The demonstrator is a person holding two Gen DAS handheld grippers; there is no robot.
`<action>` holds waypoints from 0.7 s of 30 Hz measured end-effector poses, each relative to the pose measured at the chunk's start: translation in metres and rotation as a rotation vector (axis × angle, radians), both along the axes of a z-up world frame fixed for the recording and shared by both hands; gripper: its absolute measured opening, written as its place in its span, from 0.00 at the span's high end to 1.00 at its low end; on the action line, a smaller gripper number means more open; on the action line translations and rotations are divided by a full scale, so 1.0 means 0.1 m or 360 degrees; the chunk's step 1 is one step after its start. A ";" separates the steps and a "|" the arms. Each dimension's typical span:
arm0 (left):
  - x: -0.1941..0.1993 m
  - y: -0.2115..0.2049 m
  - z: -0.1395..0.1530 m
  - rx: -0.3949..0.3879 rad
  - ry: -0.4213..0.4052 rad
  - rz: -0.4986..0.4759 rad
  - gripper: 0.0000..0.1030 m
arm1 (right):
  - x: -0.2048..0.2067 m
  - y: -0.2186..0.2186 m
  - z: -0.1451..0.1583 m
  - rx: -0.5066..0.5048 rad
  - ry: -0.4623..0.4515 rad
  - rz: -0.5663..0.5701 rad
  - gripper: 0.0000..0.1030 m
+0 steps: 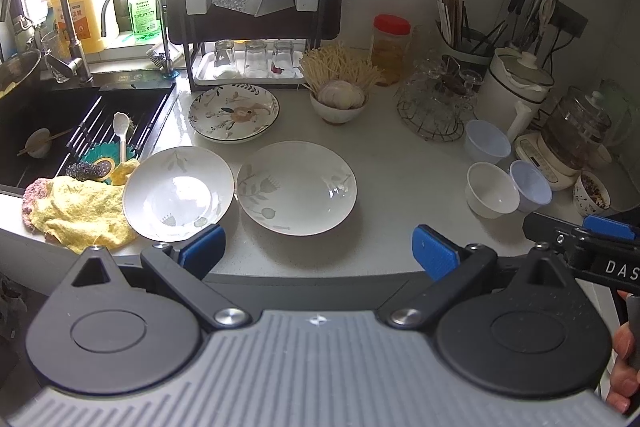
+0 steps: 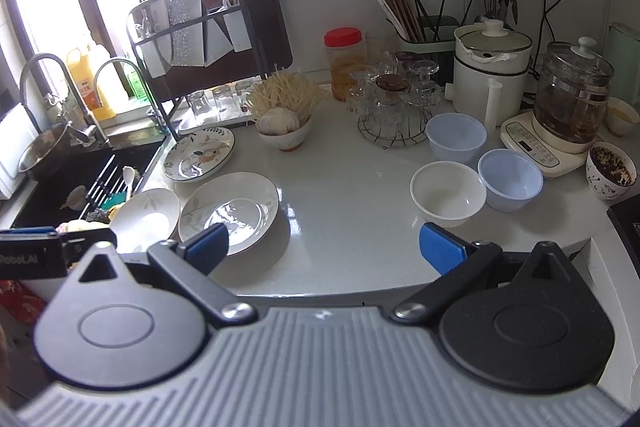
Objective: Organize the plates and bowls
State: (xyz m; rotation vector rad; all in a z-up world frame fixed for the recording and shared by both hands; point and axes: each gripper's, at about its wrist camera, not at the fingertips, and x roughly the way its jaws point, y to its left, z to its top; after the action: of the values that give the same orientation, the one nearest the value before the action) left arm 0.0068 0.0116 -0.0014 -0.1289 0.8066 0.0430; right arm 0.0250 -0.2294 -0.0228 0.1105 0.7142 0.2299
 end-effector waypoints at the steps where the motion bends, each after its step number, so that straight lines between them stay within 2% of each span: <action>1: 0.01 0.00 0.00 -0.0002 -0.0001 0.0001 0.02 | 0.00 0.00 0.00 0.0002 0.0000 0.0000 0.00; 11: 0.06 0.02 -0.05 -0.0031 -0.0005 0.0012 0.02 | 0.04 0.00 -0.03 0.0002 0.0015 -0.0008 0.00; 21: 0.11 -0.06 -0.09 -0.0004 0.0012 -0.0024 0.02 | 0.06 -0.01 -0.06 0.0009 0.0051 -0.0006 0.00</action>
State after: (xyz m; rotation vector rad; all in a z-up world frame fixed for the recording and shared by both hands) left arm 0.0174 0.0060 -0.0100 -0.1248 0.8152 0.0283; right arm 0.0312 -0.2301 -0.0284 0.1213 0.7451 0.2267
